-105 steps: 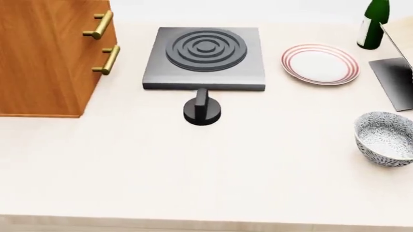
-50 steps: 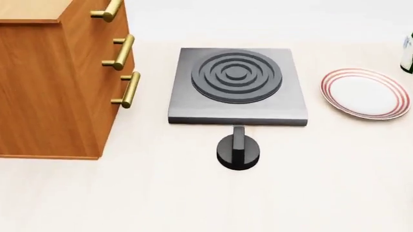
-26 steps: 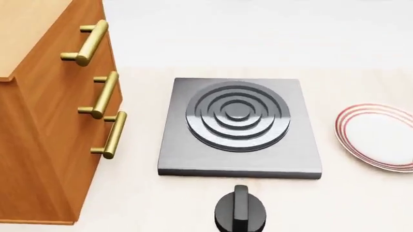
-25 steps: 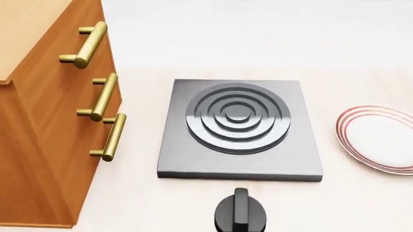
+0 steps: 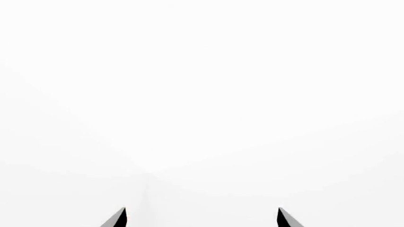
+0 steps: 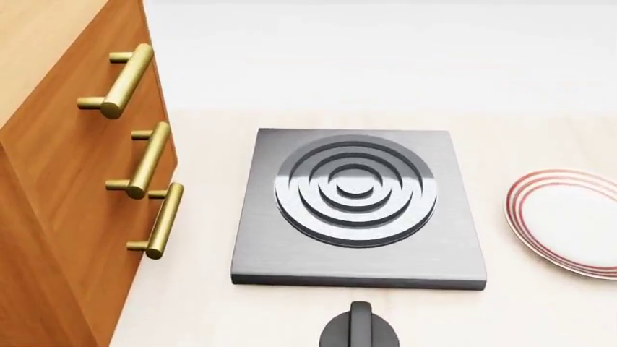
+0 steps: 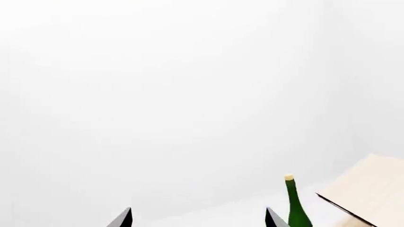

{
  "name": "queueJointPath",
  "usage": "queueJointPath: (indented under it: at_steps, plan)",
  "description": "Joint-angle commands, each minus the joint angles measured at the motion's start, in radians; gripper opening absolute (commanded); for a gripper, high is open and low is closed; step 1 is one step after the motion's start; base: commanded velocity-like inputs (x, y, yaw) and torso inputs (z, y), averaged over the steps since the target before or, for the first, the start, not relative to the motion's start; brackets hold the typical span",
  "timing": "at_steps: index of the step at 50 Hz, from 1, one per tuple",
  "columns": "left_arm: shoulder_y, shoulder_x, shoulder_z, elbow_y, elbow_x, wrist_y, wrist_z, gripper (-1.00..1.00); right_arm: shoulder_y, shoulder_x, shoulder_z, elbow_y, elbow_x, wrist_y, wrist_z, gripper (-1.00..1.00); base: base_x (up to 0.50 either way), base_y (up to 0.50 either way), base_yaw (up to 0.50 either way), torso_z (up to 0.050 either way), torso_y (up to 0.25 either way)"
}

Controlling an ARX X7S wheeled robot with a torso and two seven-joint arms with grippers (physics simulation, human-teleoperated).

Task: Put the bowl on the stove.

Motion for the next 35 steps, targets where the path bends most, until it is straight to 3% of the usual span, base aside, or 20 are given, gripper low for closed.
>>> queueJointPath:
  at_steps: [1,6,14,24,35]
  plan:
    - [0.007,0.012,-0.024,0.001,-0.022,0.026,0.030,1.00,0.069,0.152,-0.269,0.120,-0.093,0.010,-0.022,1.00,0.00,0.00,0.00,0.000,0.000]
    - [0.007,0.011,-0.020,0.001,-0.020,0.023,0.028,1.00,0.072,0.287,-0.442,0.218,-0.105,0.032,-0.112,1.00,0.00,0.00,0.00,0.000,0.000]
    - [0.007,0.020,-0.024,0.001,-0.022,0.023,0.035,1.00,0.023,0.394,-0.590,0.336,-0.159,0.030,-0.187,1.00,0.00,0.00,0.00,0.000,0.000]
    - [0.007,0.039,-0.036,0.001,-0.030,0.024,0.052,1.00,-0.075,0.498,-0.659,0.375,-0.160,0.095,-0.260,1.00,0.00,0.00,0.00,0.000,0.000]
    - [0.007,0.047,-0.042,0.001,-0.035,0.027,0.058,1.00,-0.210,0.567,-0.622,0.398,-0.189,0.136,-0.291,1.00,0.00,0.00,0.00,0.000,0.000]
